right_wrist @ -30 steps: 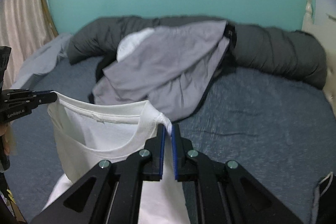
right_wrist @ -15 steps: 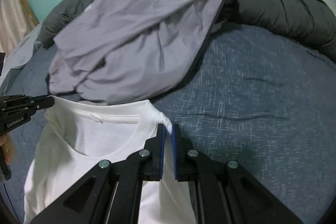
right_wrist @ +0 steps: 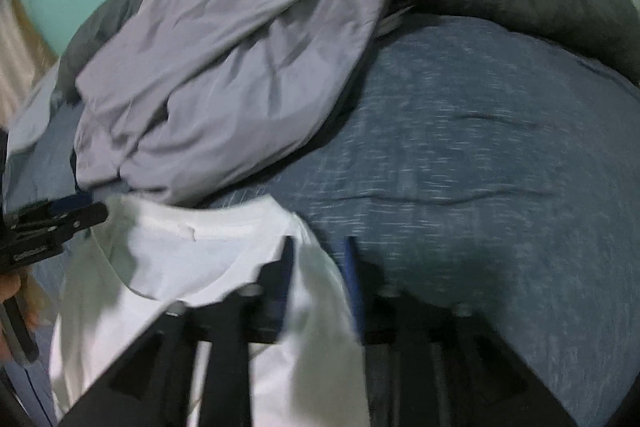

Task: Fold clothes
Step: 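Lower the hanging shirt onto the bed with both grippers, then open both grippers and smooth the shirt flat on the bed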

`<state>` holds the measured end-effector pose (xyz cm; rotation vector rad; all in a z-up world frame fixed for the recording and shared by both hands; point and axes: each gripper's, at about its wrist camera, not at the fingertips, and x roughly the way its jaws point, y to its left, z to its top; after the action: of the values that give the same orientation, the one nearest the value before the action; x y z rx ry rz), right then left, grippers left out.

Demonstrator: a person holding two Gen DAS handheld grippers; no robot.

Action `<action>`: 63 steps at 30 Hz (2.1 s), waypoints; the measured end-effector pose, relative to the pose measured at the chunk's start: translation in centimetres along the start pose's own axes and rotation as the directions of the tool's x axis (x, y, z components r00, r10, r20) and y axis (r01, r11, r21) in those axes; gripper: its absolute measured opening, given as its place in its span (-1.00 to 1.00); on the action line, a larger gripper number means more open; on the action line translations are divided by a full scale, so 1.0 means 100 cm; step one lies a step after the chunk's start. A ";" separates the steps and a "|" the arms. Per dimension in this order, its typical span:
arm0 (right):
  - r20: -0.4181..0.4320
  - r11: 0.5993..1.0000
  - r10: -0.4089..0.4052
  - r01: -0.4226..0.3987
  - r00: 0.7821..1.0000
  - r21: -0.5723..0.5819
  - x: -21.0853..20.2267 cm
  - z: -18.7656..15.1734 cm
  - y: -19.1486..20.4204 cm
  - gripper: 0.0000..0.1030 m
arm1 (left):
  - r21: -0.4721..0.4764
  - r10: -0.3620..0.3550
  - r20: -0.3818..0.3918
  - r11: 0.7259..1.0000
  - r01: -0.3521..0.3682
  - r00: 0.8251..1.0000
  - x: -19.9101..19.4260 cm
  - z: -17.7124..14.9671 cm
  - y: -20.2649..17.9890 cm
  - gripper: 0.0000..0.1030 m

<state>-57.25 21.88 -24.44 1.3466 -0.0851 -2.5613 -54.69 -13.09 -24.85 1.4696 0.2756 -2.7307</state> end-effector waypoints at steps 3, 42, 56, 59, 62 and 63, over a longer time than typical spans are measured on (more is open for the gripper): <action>0.059 0.999 0.015 -0.018 0.998 0.048 -0.030 -0.008 -0.008 0.02 | -0.039 -0.032 0.015 0.999 0.032 0.999 -0.025 -0.003 0.013 0.28; 0.196 0.858 0.326 -0.377 0.925 0.349 -0.205 -0.274 -0.028 0.24 | -0.187 -0.015 -0.170 0.982 -0.017 0.985 -0.200 -0.337 0.075 0.28; 0.206 0.837 0.354 -0.407 0.912 0.367 -0.203 -0.274 -0.030 0.24 | -0.173 0.016 -0.230 0.983 -0.057 0.973 -0.204 -0.363 0.078 0.28; 0.209 0.831 0.359 -0.413 0.910 0.373 -0.203 -0.273 -0.031 0.24 | -0.150 0.023 -0.250 0.987 -0.062 0.968 -0.203 -0.368 0.075 0.26; 0.209 0.829 0.359 -0.413 0.910 0.377 -0.203 -0.274 -0.032 0.24 | -0.137 0.020 -0.260 0.989 -0.058 0.965 -0.199 -0.370 0.073 -0.13; 0.208 0.828 0.358 -0.413 0.910 0.379 -0.203 -0.274 -0.033 0.24 | -0.134 0.019 -0.264 0.989 -0.056 0.964 -0.198 -0.371 0.072 -0.23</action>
<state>-24.39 31.70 -24.35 1.1335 -0.8838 -2.3436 -12.36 -15.06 -29.40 1.7738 0.4315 -2.4275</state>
